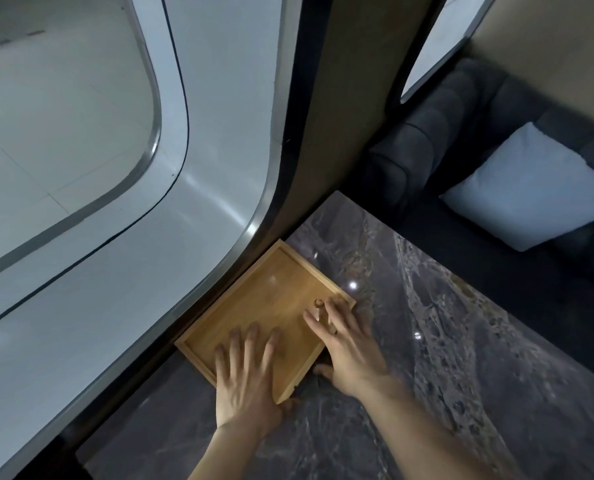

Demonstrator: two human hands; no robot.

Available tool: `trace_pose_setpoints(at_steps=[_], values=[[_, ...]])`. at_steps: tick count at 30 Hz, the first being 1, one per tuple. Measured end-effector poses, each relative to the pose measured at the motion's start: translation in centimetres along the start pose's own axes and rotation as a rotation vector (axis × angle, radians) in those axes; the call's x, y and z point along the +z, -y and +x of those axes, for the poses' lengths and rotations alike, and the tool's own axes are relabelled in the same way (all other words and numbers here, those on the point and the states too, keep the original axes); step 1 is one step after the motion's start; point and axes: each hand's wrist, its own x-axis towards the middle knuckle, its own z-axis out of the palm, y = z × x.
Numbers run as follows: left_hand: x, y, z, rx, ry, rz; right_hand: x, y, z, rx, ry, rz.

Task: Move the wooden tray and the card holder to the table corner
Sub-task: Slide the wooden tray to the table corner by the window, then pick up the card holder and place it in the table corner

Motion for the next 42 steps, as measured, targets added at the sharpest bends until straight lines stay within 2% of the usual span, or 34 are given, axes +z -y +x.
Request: trace_pose_setpoints(at_steps=[6,13,20,26,31,36,38,42], values=[[-0.8,-2.5,-0.3,0.051,0.002,0.039,-1.3,-3.4,-5.0,0.173,-0.055,0.001],[-1.6,-10.9,-1.3,0.124,-0.019,0.101,-0.2,-10.6,-16.4,0.452,-0.116,0.165],[0.5,-25.7,-6.1,0.356,-0.131,0.043,3.1,-18.7,-30.6,0.699,-0.208,0.23],[4.7,-40.9,-13.3,0.562,-0.131,0.064,8.3,-26.6,-45.0,0.938,-0.28,0.301],[8.8,-50.8,-18.5,0.705,-0.135,0.091,13.0,-31.9,-54.9,1.086,-0.373,0.39],[12.8,-58.3,-21.8,0.753,-0.073,0.05,16.3,-36.1,-60.5,1.184,-0.498,0.512],[14.4,-60.6,-22.6,0.781,-0.005,-0.027,17.5,-37.3,-61.7,1.217,-0.533,0.567],[17.5,-63.7,-23.3,0.799,0.157,-0.073,20.3,-39.4,-62.5,1.224,-0.574,0.831]])
